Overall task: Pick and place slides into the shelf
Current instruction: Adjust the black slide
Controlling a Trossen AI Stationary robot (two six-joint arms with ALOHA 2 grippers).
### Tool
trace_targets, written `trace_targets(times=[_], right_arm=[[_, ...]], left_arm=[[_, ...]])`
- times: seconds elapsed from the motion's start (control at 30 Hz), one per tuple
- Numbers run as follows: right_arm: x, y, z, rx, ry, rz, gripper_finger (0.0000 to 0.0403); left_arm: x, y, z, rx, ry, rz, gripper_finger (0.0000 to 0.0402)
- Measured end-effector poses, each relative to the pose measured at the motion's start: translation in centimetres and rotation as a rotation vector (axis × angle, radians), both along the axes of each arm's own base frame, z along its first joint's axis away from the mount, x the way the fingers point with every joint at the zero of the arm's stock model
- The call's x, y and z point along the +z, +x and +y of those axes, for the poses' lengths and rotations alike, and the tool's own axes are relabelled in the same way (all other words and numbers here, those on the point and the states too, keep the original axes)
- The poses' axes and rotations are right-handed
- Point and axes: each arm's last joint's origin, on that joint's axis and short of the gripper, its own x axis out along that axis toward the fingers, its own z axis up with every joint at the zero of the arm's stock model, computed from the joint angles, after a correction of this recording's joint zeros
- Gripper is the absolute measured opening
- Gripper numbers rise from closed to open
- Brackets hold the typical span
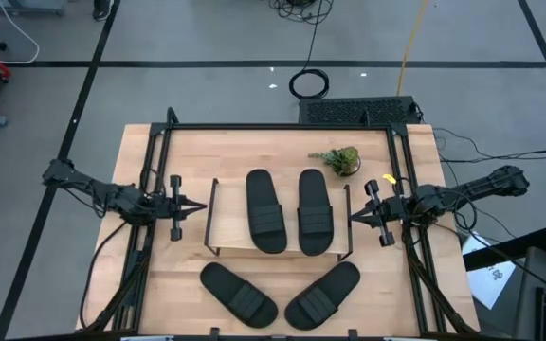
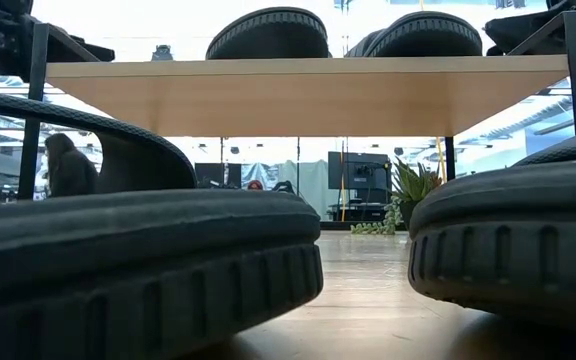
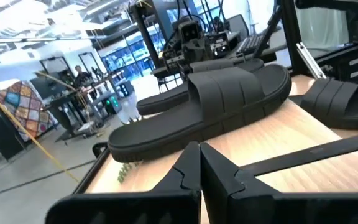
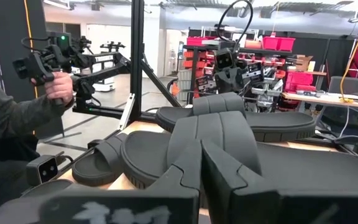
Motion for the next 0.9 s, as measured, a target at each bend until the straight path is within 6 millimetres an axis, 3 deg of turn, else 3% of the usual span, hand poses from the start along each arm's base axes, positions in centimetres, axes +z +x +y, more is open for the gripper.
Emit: trace_targets(times=[0.33,0.47,0.67,0.9], right_arm=[[0.9,0.0,0.0,-0.011,-0.034,-0.013,0.0000],[4.1,-0.1,0.0,-0.010,-0.073,0.021,0.0000],[10.8,-0.2,1.0,-0.013,-0.161,0.120,0.0000],[15.9,2.2,4.7,-0.018,-0.311,0.302,0.0000]], left_arm=[[0.4,-0.1,0.0,-0.005,-0.037,-0.025,0.0004],[0.4,-0.1,0.0,-0.005,-0.036,-0.025,0.0005],[0.5,-0.1,0.1,-0.002,-0.013,-0.027,0.0005],[0.8,-0.2,0.1,0.006,0.062,-0.058,0.0005]])
